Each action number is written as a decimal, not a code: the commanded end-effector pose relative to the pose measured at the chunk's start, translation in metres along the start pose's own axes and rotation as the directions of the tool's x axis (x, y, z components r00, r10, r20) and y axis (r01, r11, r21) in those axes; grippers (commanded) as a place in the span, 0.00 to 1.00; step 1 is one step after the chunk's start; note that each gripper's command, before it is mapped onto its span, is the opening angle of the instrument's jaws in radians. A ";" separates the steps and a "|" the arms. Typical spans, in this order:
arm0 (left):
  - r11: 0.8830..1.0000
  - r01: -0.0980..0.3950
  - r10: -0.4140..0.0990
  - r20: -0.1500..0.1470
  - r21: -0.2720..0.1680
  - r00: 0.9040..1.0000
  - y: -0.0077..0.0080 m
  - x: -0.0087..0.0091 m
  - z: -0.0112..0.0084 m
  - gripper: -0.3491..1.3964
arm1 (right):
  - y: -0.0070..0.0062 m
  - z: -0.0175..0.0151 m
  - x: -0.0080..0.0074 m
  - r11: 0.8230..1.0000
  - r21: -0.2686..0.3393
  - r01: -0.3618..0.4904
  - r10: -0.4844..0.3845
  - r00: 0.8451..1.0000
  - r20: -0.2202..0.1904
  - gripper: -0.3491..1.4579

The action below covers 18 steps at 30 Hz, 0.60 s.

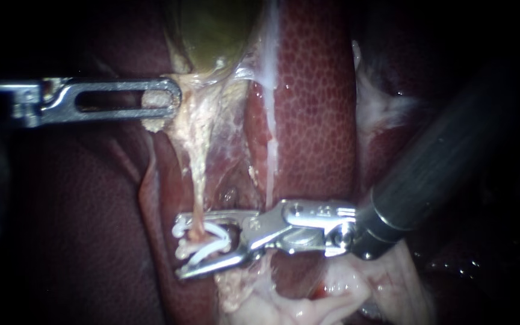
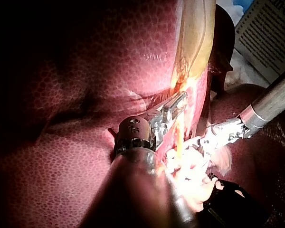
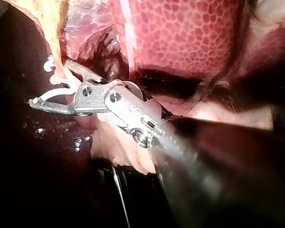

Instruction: Clipping second clip left tube

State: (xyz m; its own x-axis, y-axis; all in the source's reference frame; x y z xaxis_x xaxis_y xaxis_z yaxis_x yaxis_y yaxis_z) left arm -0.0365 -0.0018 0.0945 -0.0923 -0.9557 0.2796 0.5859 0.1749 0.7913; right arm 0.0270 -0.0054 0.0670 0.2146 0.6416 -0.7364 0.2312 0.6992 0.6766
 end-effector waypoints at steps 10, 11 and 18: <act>1.000 0.000 0.000 0.001 0.000 1.000 -0.0001 0.0000 0.0000 0.00 | 0.0012 -0.0003 -0.0012 1.000 0.008 -0.024 0.024 1.000 0.003 0.52; 1.000 0.000 0.000 0.001 0.000 1.000 -0.0001 0.0000 0.0000 0.00 | 0.0012 -0.0003 -0.0011 1.000 0.012 -0.023 0.023 1.000 0.004 0.51; 1.000 0.000 0.000 -0.001 0.002 1.000 -0.0001 0.0001 0.0001 0.00 | 0.0008 -0.0002 -0.0013 0.998 0.046 -0.031 0.031 0.999 0.010 0.48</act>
State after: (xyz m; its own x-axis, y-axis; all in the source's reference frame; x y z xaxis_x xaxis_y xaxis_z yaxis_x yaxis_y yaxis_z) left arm -0.0366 -0.0019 0.0945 -0.0921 -0.9556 0.2798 0.5851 0.1754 0.7918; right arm 0.0267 -0.0056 0.0686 0.2317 0.6571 -0.7173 0.2762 0.6626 0.6962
